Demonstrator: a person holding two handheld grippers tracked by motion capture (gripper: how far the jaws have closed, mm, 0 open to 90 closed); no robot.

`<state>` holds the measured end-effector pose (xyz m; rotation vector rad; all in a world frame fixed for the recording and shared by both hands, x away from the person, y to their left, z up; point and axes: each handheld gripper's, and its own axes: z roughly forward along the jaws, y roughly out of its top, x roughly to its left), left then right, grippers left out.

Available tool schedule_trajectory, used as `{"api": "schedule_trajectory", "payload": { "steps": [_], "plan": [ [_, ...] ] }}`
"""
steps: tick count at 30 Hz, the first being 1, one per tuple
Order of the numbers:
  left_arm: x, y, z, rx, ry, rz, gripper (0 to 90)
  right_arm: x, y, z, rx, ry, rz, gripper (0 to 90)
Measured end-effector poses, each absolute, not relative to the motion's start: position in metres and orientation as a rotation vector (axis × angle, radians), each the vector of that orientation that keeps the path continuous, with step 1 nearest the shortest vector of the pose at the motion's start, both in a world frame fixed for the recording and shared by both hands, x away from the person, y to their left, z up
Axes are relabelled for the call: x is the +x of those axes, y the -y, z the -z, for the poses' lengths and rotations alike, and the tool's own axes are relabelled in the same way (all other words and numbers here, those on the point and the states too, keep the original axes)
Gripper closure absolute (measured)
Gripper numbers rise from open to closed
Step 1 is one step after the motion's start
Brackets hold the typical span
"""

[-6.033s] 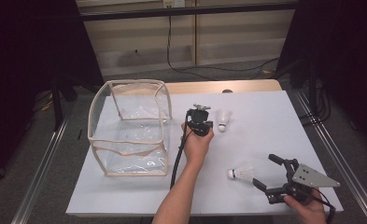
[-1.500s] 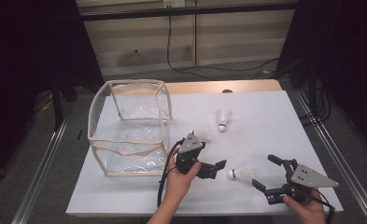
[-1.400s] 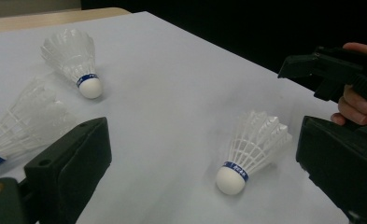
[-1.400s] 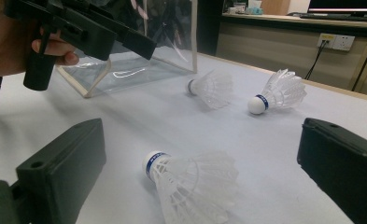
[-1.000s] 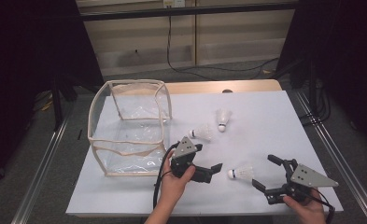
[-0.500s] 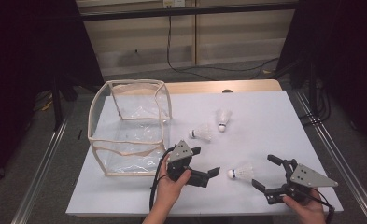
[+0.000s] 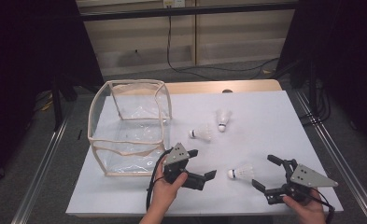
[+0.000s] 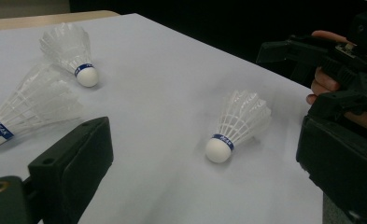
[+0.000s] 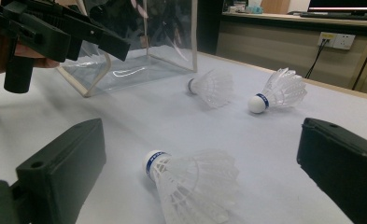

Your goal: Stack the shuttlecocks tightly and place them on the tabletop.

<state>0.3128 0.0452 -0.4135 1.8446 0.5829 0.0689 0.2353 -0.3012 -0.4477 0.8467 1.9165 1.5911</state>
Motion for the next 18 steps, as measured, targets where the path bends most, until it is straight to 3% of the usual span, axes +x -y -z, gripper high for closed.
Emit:
{"api": "schedule_trajectory", "payload": {
  "steps": [18],
  "plan": [
    [0.308, -0.067, 0.418, 1.850, -0.560, -0.073, 3.9, 0.235, 0.301, 0.448, 0.846, -1.919, -1.586, 0.7]
  ]
}}
